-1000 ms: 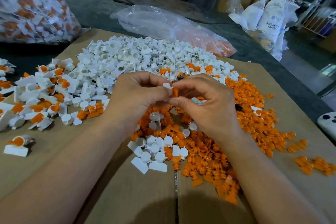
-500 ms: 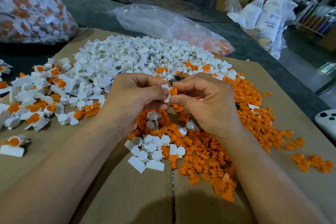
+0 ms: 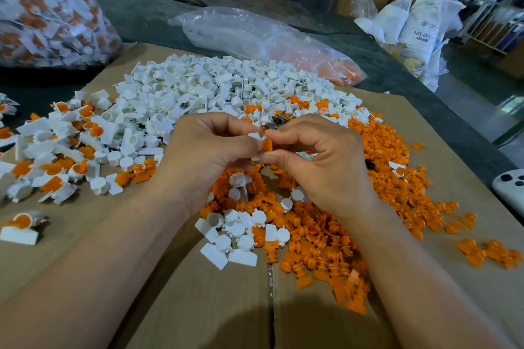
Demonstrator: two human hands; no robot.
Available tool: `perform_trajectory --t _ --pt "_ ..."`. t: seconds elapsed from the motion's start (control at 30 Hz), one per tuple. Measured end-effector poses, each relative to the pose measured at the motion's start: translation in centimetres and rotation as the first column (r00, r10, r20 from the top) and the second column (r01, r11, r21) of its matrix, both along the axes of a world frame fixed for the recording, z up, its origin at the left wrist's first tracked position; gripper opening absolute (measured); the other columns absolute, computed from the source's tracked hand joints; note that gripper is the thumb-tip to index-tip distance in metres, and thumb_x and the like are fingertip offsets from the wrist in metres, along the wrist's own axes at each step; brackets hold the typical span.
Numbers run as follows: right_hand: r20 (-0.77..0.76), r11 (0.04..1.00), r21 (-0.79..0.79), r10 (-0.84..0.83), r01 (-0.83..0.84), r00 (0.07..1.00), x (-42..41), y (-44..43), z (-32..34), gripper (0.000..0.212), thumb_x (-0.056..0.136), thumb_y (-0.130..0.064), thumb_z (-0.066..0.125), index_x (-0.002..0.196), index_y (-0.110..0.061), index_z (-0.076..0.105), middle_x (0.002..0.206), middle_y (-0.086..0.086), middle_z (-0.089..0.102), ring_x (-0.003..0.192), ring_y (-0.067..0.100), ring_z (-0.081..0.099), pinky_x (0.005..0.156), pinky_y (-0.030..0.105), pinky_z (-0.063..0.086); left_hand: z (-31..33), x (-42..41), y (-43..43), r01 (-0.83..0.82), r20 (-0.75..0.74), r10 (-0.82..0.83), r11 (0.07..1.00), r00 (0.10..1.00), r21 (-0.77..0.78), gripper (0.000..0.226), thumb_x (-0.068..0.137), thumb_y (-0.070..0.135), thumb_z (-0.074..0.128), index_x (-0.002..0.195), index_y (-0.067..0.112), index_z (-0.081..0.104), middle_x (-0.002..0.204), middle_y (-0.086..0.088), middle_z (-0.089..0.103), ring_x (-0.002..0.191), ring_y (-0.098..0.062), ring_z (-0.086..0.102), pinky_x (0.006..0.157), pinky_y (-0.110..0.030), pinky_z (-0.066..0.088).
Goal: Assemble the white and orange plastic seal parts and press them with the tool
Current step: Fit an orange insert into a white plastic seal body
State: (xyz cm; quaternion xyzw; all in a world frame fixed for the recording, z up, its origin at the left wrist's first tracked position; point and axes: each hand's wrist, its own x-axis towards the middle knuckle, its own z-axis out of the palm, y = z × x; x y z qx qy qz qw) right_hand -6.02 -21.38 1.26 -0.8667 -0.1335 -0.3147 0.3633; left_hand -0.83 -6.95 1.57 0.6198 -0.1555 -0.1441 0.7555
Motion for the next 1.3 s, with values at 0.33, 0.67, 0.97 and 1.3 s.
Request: perform_trajectory --t 0.33,0.67,0.97,1.3 --pt "0.052 1.000 -0.026 0.003 -0.002 0.999 0.08 -0.16 -0.16 0.024 0.068 -0.013 0.074 0.090 -0.004 0.071 0.078 0.001 0.063 0.074 0.011 0.060 0.066 0.018 0.051 -0.17 0.06 -0.23 -0.020 -0.002 0.020 1.000 1.000 0.009 0.028 0.068 -0.010 0.068 0.056 0.014 0.072 0.055 -0.004 0.066 0.049 -0.014 0.058 0.047 -0.018 0.049" --pt "0.023 0.995 0.100 0.016 -0.018 1.000 0.14 -0.21 -0.19 0.043 0.065 -0.022 0.076 0.103 -0.028 0.056 0.088 -0.017 0.059 0.079 0.005 0.063 0.072 0.017 0.053 0.13 -0.12 -0.01 0.011 -0.023 -0.014 0.995 1.000 -0.097 0.009 0.051 0.007 0.071 0.059 0.013 0.070 0.060 -0.006 0.067 0.053 -0.016 0.065 0.050 -0.020 0.053" --pt "0.053 0.998 0.042 0.052 -0.054 0.997 0.17 -0.20 -0.21 0.042 0.068 -0.016 0.075 0.105 -0.020 0.058 0.087 -0.013 0.058 0.079 0.006 0.061 0.072 0.019 0.053 0.13 -0.11 0.07 0.007 -0.038 -0.009 0.998 0.999 -0.066 0.012 0.050 0.006 0.072 0.060 0.013 0.069 0.056 -0.006 0.066 0.047 -0.014 0.062 0.046 -0.018 0.050" --pt "0.017 0.996 0.031 0.087 -0.087 0.996 0.14 -0.43 0.01 0.033 0.069 -0.013 0.074 0.099 -0.014 0.063 0.085 -0.004 0.060 0.079 0.007 0.060 0.072 0.017 0.051 0.24 -0.09 0.09 0.020 -0.041 -0.021 0.999 0.999 -0.026 0.015 0.064 -0.007 0.069 0.067 0.007 0.064 0.056 -0.006 0.067 0.047 -0.014 0.063 0.045 -0.018 0.049"
